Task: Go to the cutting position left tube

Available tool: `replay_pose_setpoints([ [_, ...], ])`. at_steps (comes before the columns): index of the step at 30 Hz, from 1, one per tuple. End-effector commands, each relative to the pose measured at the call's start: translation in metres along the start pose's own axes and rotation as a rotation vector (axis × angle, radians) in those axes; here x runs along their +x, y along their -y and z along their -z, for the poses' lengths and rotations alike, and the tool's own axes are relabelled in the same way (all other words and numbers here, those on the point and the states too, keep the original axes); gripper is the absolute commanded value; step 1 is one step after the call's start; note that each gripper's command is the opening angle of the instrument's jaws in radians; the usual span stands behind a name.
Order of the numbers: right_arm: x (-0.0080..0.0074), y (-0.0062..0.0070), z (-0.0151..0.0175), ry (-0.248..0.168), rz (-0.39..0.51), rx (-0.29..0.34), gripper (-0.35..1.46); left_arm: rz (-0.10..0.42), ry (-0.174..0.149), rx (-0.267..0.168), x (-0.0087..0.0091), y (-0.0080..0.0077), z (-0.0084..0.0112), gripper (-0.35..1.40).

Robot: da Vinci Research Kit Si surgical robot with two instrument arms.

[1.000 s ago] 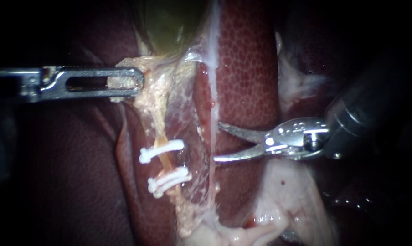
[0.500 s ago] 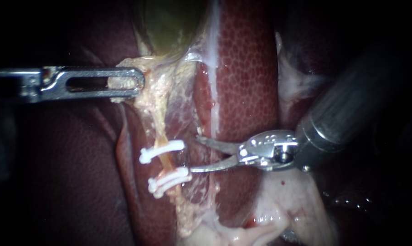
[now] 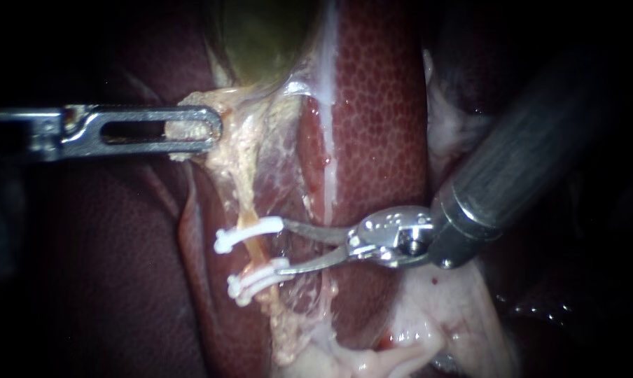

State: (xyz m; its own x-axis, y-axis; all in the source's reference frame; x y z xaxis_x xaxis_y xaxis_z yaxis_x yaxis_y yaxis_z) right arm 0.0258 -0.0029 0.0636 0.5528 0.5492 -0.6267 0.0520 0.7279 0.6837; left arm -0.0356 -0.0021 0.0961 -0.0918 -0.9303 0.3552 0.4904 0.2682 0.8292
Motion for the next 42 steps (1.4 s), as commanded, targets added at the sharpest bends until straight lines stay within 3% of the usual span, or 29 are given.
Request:
replay_pose_setpoints([
  [1, 0.0001, -0.0001, -0.0002, 0.0, 0.001, 0.0, 1.28, 0.0, 0.0, 0.0, 0.0, 0.0, 0.0, -0.35],
  [12, -0.0001, -0.001, -0.0015, 0.025, 0.002, 0.024, 1.3, 0.0, 0.0, -0.001, 0.0001, 0.0001, -0.0001, -0.35],
  [27, -0.0003, -0.0013, -0.0026, 0.054, 0.032, 0.122, 1.2, 0.0, 0.001, -0.002, 0.0001, 0.0002, -0.0003, -0.35],
  [42, 0.0005, -0.0024, -0.0042, 0.033, 0.036, 0.225, 1.18, 0.0, 0.002, -0.002, 0.0001, 0.0002, -0.0003, -0.35],
])
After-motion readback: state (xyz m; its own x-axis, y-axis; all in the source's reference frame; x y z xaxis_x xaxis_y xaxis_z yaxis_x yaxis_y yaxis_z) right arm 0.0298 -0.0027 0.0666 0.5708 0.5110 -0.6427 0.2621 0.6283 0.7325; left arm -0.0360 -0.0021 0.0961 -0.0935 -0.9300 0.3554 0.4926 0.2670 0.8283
